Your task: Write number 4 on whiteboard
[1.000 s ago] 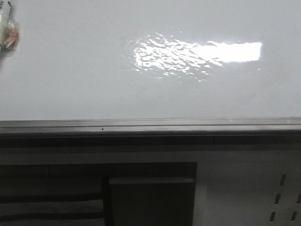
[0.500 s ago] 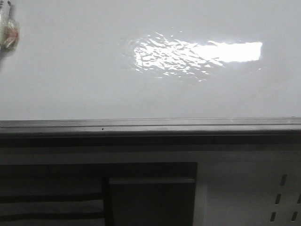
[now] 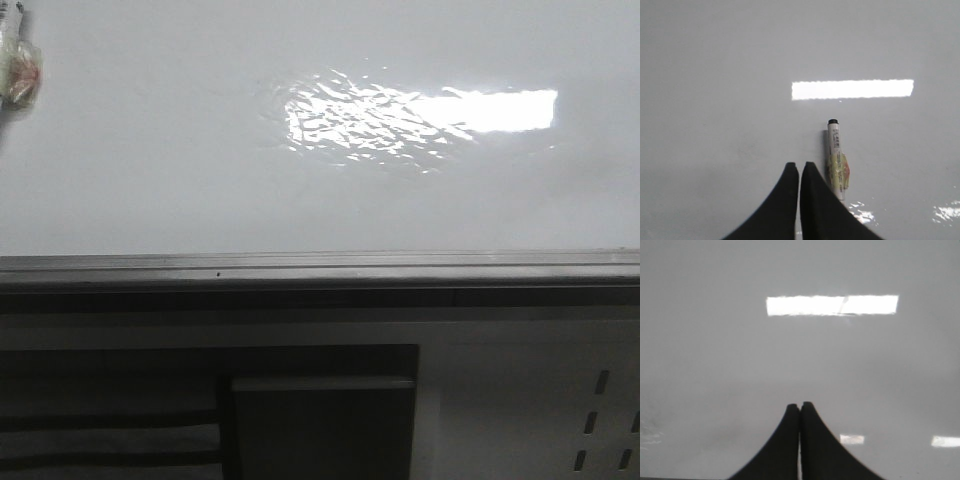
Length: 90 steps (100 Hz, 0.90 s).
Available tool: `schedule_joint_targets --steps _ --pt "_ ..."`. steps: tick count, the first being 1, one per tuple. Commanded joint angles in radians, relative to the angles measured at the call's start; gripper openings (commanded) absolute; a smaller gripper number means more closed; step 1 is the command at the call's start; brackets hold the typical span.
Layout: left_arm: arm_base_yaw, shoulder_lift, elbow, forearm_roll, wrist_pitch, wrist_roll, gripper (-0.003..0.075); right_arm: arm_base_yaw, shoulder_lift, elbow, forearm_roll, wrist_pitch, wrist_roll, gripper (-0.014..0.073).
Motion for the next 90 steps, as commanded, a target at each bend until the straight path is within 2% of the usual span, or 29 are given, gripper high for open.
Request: schedule_joint_targets --steps 1,30,77,84,90 --pt "-0.006 0.089 -0.083 -0.013 0.014 -0.002 -0.0020 -0.005 0.074 -0.081 -0.048 -0.021 -0.004 -0.0071" --pt "-0.006 0.193 -0.105 -0.013 0.016 -0.002 -0.0020 -0.005 0.107 -0.095 -0.048 -0.023 -0.004 -0.0071" --pt "-0.006 0.197 -0.105 -0.015 0.014 -0.002 -0.0020 -0.005 0.107 -0.085 -0.048 -0.019 -0.004 -0.0070" --pt "-0.006 0.197 -0.105 0.010 0.007 -0.002 -0.0004 -0.005 0.107 -0.083 -0.048 -0.015 -0.002 -0.0039" --pt "-0.006 0.197 -0.105 0.053 0.005 -0.002 0.0066 -0.005 0.107 -0.083 -0.048 -0.015 -0.002 0.0048"
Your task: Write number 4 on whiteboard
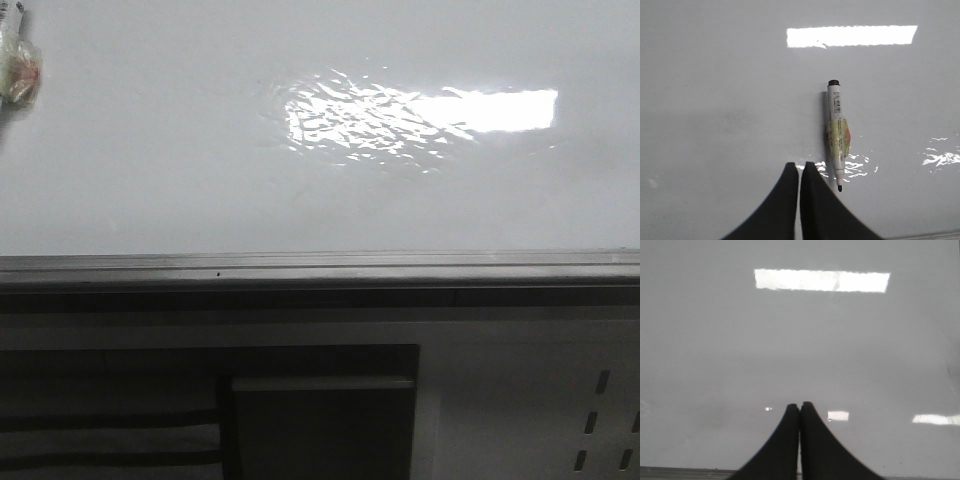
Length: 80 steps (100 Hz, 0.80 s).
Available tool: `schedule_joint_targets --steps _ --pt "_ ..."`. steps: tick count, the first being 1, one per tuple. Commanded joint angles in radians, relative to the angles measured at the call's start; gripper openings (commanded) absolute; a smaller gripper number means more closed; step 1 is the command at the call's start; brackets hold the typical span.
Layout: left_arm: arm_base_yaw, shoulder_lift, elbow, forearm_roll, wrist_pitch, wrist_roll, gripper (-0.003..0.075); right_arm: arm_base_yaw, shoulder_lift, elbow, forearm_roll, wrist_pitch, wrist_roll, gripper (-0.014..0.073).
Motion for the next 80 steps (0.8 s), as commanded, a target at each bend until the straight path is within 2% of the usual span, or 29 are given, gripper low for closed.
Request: schedule_joint_targets --steps 1,13,19,23,30,80 --pt "-0.006 0.015 -0.036 0.033 -0.084 -0.002 0.0078 -0.005 0.022 -0.022 -0.016 -0.070 -0.002 0.0060" --pt "-0.006 0.015 -0.036 0.062 -0.084 -0.002 0.0351 -0.005 0.022 -0.019 -0.016 -0.070 -0.002 0.0332" --pt "-0.006 0.015 -0.036 0.062 -0.088 -0.002 0.0446 -0.005 0.022 -0.020 -0.016 -0.070 -0.002 0.0451" --pt "-0.006 0.015 -0.036 0.062 -0.088 -0.002 0.0484 -0.005 0.022 -0.020 -0.016 -0.070 -0.002 0.0493" --pt "-0.006 0.015 -0.036 0.062 -0.089 -0.002 0.0491 -0.005 0.022 -0.020 -0.016 -0.070 -0.002 0.0526" --pt "-0.006 0.015 -0.036 0.020 -0.101 -0.002 0.0491 -0.005 0.022 -0.020 -0.010 -0.078 -0.002 0.0523"
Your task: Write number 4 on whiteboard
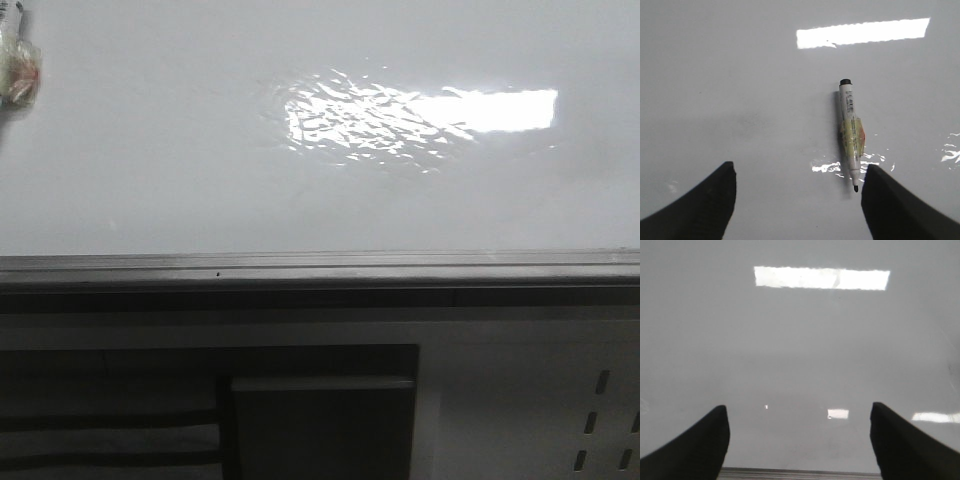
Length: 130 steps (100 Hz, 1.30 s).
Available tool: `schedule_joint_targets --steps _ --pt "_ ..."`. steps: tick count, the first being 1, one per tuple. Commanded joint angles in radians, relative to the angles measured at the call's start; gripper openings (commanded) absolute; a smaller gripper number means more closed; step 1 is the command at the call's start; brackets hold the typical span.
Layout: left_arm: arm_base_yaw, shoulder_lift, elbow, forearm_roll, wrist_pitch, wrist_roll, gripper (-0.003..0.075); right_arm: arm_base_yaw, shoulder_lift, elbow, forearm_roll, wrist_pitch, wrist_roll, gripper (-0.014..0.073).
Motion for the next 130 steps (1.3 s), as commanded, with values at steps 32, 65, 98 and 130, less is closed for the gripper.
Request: schedule_joint_targets --steps 32,65,98,130 --pt "-0.082 0.091 -0.036 -0.036 -0.062 0.068 0.0509 -0.005 0.021 -0.024 -0.001 -0.080 -0.002 0.0523" --pt "-0.240 0.300 -0.036 -0.063 -0.253 0.073 0.0534 -0.005 0.021 -0.024 0.036 -0.080 -0.002 0.0523" --pt "-0.322 0.580 -0.036 -0.063 -0.453 0.073 0.0534 -0.005 0.021 -0.024 0.038 -0.080 -0.002 0.0523" --pt "-0.320 0.750 -0.036 -0.063 -0.667 0.073 0.0521 -0.005 0.021 -0.024 0.038 -0.080 -0.002 0.0523"
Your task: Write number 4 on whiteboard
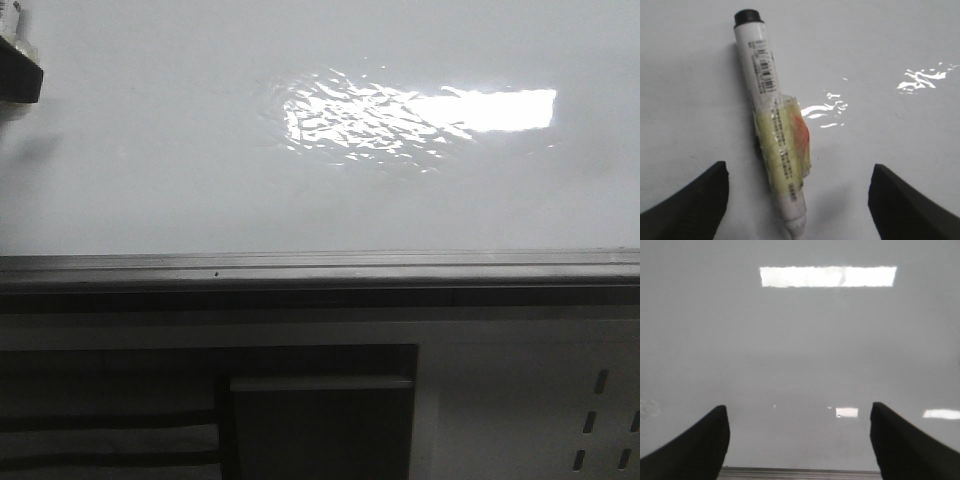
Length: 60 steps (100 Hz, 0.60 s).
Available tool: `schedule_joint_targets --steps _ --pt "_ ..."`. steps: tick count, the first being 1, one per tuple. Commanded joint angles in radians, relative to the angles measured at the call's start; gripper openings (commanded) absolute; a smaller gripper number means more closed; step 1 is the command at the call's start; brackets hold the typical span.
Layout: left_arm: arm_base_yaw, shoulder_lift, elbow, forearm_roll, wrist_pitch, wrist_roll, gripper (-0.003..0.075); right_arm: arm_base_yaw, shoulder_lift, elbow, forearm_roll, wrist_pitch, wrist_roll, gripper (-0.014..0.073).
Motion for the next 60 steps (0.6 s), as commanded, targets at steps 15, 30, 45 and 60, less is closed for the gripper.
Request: schedule_joint_targets --steps 15,30,45,60 --pt "-0.007 0.051 -0.036 -0.010 -0.162 0.002 0.0459 -0.005 0.021 -0.024 -0.003 -0.080 -0.002 0.0523" --pt "-0.007 0.081 -0.036 -0.008 -0.162 0.002 0.0367 -0.005 0.021 -0.024 -0.003 -0.080 -0.002 0.0523" --pt "-0.007 0.106 -0.036 -0.008 -0.162 0.002 0.0305 -0.005 0.021 -0.024 -0.003 -0.080 -0.002 0.0523" --pt "-0.007 0.108 -0.036 -0.008 -0.162 0.002 0.0235 -0.005 0.021 -0.024 -0.003 -0.080 -0.002 0.0523"
